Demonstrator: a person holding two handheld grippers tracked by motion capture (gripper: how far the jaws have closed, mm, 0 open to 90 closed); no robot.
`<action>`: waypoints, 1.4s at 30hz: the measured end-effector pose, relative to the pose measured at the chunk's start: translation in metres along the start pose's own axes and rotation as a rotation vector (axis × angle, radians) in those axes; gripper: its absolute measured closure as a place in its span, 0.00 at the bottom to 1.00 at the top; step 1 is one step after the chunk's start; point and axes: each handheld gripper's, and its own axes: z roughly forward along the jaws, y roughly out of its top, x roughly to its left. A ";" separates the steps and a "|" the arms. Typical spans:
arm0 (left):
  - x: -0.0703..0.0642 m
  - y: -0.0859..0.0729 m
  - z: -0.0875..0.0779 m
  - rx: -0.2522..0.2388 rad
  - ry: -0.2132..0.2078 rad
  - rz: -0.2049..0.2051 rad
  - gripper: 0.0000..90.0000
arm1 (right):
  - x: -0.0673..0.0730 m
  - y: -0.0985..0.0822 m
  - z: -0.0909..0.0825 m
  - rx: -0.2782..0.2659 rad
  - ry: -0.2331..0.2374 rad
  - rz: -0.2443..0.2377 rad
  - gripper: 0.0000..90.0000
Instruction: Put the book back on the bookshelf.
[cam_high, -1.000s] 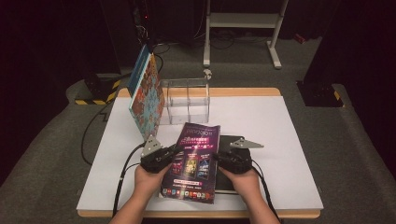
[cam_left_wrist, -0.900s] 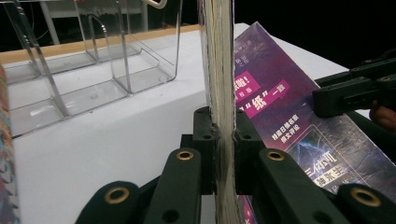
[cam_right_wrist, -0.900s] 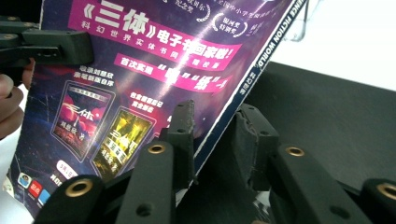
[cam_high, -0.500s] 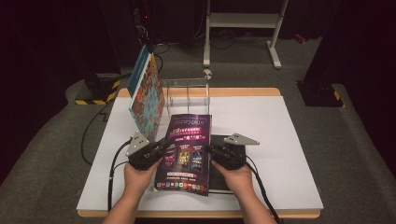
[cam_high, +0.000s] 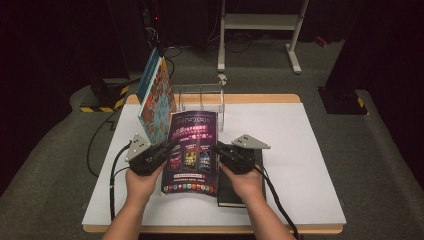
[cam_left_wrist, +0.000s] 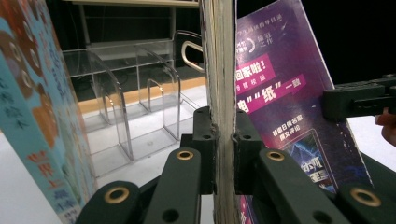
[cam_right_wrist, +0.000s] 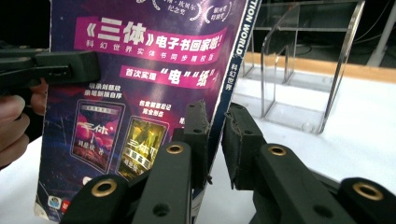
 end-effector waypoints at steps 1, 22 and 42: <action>0.001 0.001 0.000 -0.002 0.002 0.005 0.92 | 0.000 0.002 0.001 -0.007 -0.003 -0.002 0.89; 0.013 -0.002 0.013 -0.060 0.033 0.026 0.92 | 0.001 0.006 0.027 -0.073 -0.054 -0.027 0.91; 0.020 0.000 0.021 -0.087 0.033 0.032 0.92 | -0.004 0.011 0.037 -0.099 -0.058 -0.011 0.92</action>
